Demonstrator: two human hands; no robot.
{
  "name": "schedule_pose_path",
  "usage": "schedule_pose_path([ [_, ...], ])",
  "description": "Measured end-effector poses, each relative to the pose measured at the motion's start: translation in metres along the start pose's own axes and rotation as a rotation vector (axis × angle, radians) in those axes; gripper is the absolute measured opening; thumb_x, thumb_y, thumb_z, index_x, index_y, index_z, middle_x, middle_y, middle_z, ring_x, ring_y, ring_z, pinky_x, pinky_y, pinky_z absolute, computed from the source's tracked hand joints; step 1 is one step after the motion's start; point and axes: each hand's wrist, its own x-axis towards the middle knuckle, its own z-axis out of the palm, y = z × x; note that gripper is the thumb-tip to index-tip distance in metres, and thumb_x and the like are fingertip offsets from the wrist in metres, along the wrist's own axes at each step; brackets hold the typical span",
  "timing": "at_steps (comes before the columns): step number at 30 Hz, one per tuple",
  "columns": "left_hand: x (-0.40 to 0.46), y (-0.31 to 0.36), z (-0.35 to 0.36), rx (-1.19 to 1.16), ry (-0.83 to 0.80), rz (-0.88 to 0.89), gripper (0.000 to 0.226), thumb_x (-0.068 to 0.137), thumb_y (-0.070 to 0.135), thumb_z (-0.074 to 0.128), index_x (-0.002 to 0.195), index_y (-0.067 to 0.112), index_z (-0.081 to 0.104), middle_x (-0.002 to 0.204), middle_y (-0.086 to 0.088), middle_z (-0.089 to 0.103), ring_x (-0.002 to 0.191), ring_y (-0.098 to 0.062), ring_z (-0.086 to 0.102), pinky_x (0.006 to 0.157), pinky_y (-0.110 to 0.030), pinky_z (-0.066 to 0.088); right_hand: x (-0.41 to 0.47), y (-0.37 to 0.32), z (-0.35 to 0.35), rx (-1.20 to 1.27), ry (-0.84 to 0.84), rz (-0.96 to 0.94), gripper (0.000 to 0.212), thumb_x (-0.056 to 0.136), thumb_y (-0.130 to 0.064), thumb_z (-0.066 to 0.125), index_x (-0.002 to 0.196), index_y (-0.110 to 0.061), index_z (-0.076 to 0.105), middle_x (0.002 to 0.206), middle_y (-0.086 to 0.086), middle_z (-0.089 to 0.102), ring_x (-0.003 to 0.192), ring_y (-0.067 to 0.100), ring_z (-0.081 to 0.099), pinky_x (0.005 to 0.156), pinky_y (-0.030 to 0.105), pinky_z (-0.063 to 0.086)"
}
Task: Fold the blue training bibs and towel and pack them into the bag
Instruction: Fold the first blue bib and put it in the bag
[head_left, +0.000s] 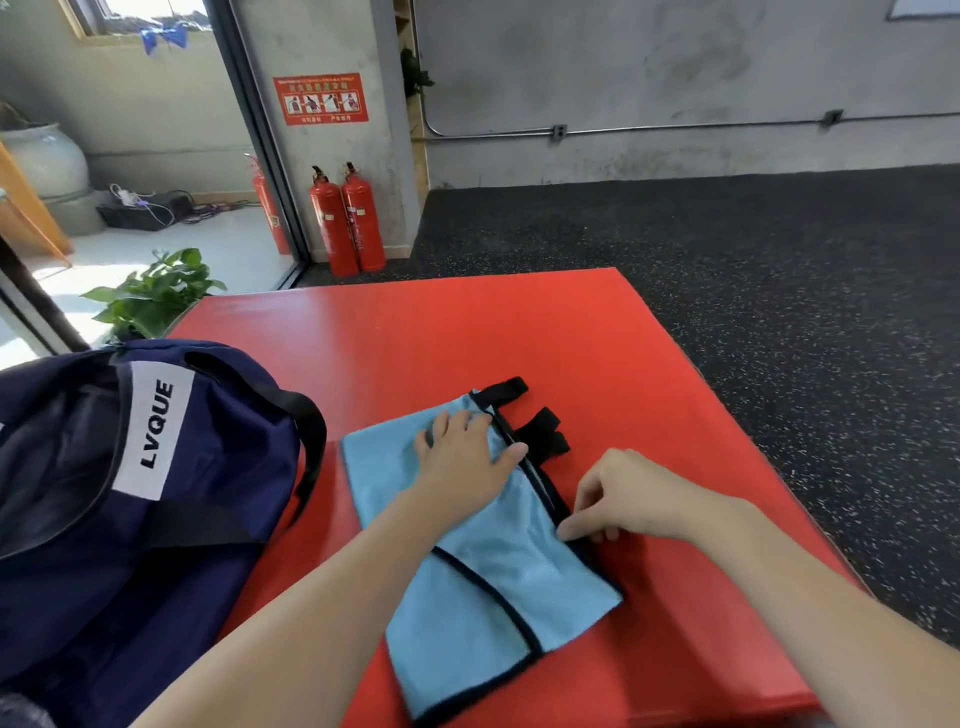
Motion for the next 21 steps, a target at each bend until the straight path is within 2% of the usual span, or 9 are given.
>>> schedule_pose_path([
  [4, -0.007, 0.021, 0.007, 0.026, -0.102, 0.08, 0.063, 0.099, 0.065, 0.033, 0.154, 0.035, 0.029, 0.16, -0.004, 0.024, 0.149, -0.027, 0.013, 0.117, -0.053, 0.011, -0.014, -0.006, 0.013, 0.013, 0.008, -0.044, 0.038, 0.071, -0.052, 0.083, 0.07, -0.015, 0.075, 0.063, -0.001, 0.072, 0.054, 0.009, 0.062, 0.063, 0.036, 0.056],
  [7, -0.013, 0.024, 0.008, 0.024, -0.139, 0.117, 0.061, 0.101, 0.063, 0.03, 0.156, 0.036, 0.025, 0.164, -0.006, 0.019, 0.152, -0.026, 0.009, 0.119, -0.054, 0.009, -0.025, -0.006, 0.019, -0.02, 0.056, -0.045, 0.036, 0.075, -0.053, 0.08, 0.07, -0.018, 0.074, 0.061, -0.005, 0.07, 0.054, 0.008, 0.061, 0.062, 0.034, 0.054],
  [10, -0.026, 0.02, 0.001, -0.017, -0.128, 0.112, 0.059, 0.101, 0.061, 0.034, 0.155, 0.037, 0.028, 0.164, -0.006, 0.022, 0.152, -0.024, 0.014, 0.12, -0.051, 0.009, -0.033, -0.003, 0.022, -0.087, 0.137, -0.072, 0.028, 0.076, -0.054, 0.078, 0.074, -0.026, 0.074, 0.067, -0.011, 0.07, 0.064, 0.005, 0.064, 0.066, 0.032, 0.055],
  [14, -0.053, 0.01, -0.015, -0.087, -0.095, 0.121, 0.053, 0.104, 0.049, 0.04, 0.155, 0.036, 0.031, 0.164, -0.006, 0.023, 0.152, -0.023, 0.019, 0.122, -0.045, 0.01, -0.049, -0.004, 0.025, -0.048, 0.237, -0.141, 0.012, 0.079, -0.04, 0.081, 0.078, -0.029, 0.075, 0.071, -0.017, 0.068, 0.072, -0.002, 0.063, 0.063, 0.014, 0.045],
  [16, -0.071, 0.0, -0.022, -0.128, -0.077, 0.137, 0.049, 0.105, 0.043, 0.042, 0.153, 0.035, 0.035, 0.163, -0.003, 0.026, 0.151, -0.021, 0.022, 0.122, -0.044, 0.013, -0.057, -0.005, 0.029, 0.01, 0.254, -0.174, 0.011, 0.079, -0.037, 0.082, 0.082, -0.029, 0.075, 0.073, -0.019, 0.068, 0.073, -0.001, 0.063, 0.064, 0.014, 0.044],
  [19, -0.1, -0.02, -0.031, -0.151, -0.067, 0.15, 0.045, 0.103, 0.04, 0.049, 0.147, 0.034, 0.045, 0.157, 0.0, 0.035, 0.144, -0.021, 0.035, 0.119, -0.046, 0.025, -0.067, -0.01, 0.038, -0.014, 0.221, -0.225, 0.016, 0.078, -0.043, 0.081, 0.089, -0.033, 0.074, 0.086, -0.02, 0.069, 0.086, -0.003, 0.061, 0.075, 0.017, 0.047],
  [21, -0.118, -0.035, -0.036, -0.152, -0.08, 0.137, 0.043, 0.098, 0.044, 0.054, 0.139, 0.035, 0.054, 0.148, 0.005, 0.045, 0.136, -0.018, 0.043, 0.115, -0.046, 0.032, -0.071, -0.014, 0.043, -0.084, 0.214, -0.283, 0.019, 0.077, -0.05, 0.078, 0.091, -0.037, 0.073, 0.094, -0.022, 0.066, 0.096, -0.004, 0.058, 0.086, 0.018, 0.045],
])
